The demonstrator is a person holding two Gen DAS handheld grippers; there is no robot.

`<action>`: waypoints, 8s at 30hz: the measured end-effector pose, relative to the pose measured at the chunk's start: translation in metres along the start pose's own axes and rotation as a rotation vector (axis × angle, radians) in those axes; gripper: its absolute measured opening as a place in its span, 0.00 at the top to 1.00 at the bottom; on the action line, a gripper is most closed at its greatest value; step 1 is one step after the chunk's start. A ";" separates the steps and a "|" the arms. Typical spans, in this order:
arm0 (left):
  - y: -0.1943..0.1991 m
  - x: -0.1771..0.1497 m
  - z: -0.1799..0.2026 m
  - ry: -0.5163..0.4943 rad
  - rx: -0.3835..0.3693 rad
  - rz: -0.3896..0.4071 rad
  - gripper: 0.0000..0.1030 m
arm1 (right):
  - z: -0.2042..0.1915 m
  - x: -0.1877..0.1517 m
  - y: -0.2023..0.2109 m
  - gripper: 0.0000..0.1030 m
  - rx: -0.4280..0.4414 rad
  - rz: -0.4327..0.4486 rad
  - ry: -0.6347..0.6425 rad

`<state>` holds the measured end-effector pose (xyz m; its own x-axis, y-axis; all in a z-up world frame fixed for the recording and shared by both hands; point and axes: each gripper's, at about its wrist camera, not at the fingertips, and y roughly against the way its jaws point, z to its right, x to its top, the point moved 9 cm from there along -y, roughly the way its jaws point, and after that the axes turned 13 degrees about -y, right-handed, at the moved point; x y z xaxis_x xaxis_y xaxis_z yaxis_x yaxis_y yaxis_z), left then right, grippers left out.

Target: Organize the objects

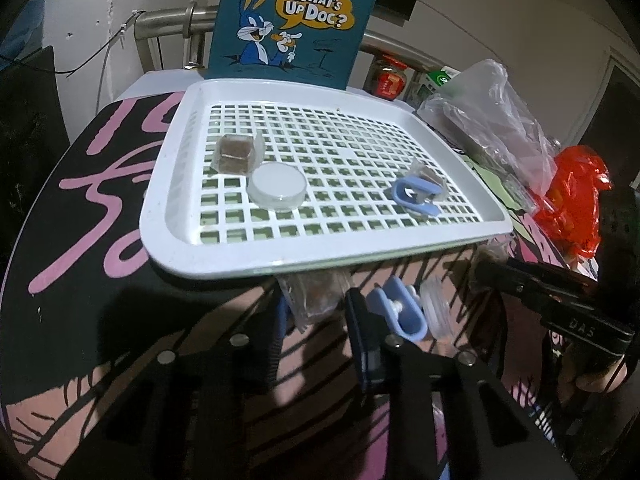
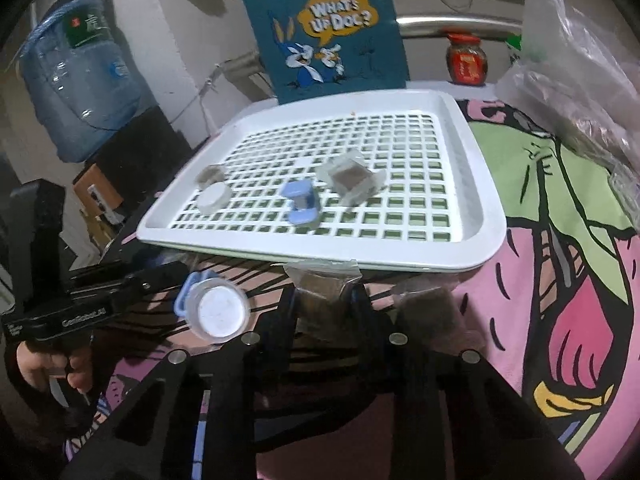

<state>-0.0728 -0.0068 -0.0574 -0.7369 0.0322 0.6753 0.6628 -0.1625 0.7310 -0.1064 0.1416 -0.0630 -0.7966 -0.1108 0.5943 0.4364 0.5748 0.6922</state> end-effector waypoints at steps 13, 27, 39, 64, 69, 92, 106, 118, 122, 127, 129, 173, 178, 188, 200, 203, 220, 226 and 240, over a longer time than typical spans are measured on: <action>0.031 0.000 0.010 -0.054 0.051 0.105 0.73 | -0.023 -0.003 0.039 0.75 0.054 0.153 0.094; 0.038 0.004 0.014 -0.082 0.063 0.144 0.73 | -0.030 -0.003 0.054 0.75 0.060 0.232 0.130; 0.039 0.005 0.016 -0.094 0.059 0.151 0.73 | -0.031 -0.004 0.056 0.75 0.061 0.241 0.131; 0.052 0.018 0.002 -0.017 -0.023 0.171 0.73 | -0.009 0.014 0.062 0.76 0.133 0.215 -0.017; 0.071 0.047 -0.023 -0.021 0.034 0.214 0.73 | -0.005 0.047 0.082 0.76 0.187 0.249 -0.068; 0.003 0.052 -0.053 0.001 0.125 0.099 0.73 | 0.041 0.072 -0.009 0.76 -0.007 0.070 -0.137; 0.001 0.051 -0.041 -0.073 0.122 0.126 0.40 | 0.034 0.068 -0.011 0.38 -0.040 0.111 -0.068; 0.044 0.058 -0.037 -0.023 0.076 0.263 0.39 | 0.024 0.082 0.052 0.23 0.087 0.321 -0.112; 0.050 0.053 -0.029 -0.032 0.063 0.268 0.39 | 0.027 0.077 0.062 0.23 0.088 0.333 -0.122; 0.055 0.046 -0.018 -0.044 0.045 0.276 0.39 | 0.029 0.068 0.073 0.23 0.080 0.355 -0.116; 0.055 0.041 -0.013 -0.053 0.035 0.269 0.39 | 0.033 0.063 0.076 0.23 0.075 0.355 -0.120; -0.003 -0.001 0.040 -0.227 -0.005 -0.031 0.39 | 0.048 0.007 0.029 0.23 -0.107 0.069 -0.062; -0.009 0.001 0.044 -0.240 -0.004 -0.044 0.39 | 0.045 0.004 0.022 0.23 -0.116 0.039 -0.038; -0.013 0.002 0.047 -0.236 -0.011 -0.050 0.67 | 0.047 0.005 0.012 0.33 -0.134 0.009 -0.048; -0.009 0.001 0.045 -0.219 -0.054 -0.041 0.76 | 0.047 0.002 0.007 0.73 -0.147 -0.014 -0.034; -0.005 -0.001 0.044 -0.209 -0.053 -0.032 0.76 | 0.040 -0.002 0.007 0.74 -0.132 -0.023 -0.005; 0.042 -0.004 0.040 -0.216 0.038 0.129 0.76 | -0.009 -0.013 0.058 0.75 0.000 0.173 0.135; 0.052 -0.002 0.038 -0.219 0.057 0.173 0.76 | -0.016 -0.014 0.073 0.75 0.046 0.236 0.146; 0.057 -0.001 0.040 -0.228 0.067 0.204 0.76 | -0.017 -0.010 0.087 0.75 0.047 0.304 0.150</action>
<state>-0.0288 0.0230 -0.0122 -0.5441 0.2273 0.8076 0.8067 -0.1229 0.5781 -0.0539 0.1787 -0.0017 -0.5611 -0.0449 0.8265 0.6220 0.6359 0.4569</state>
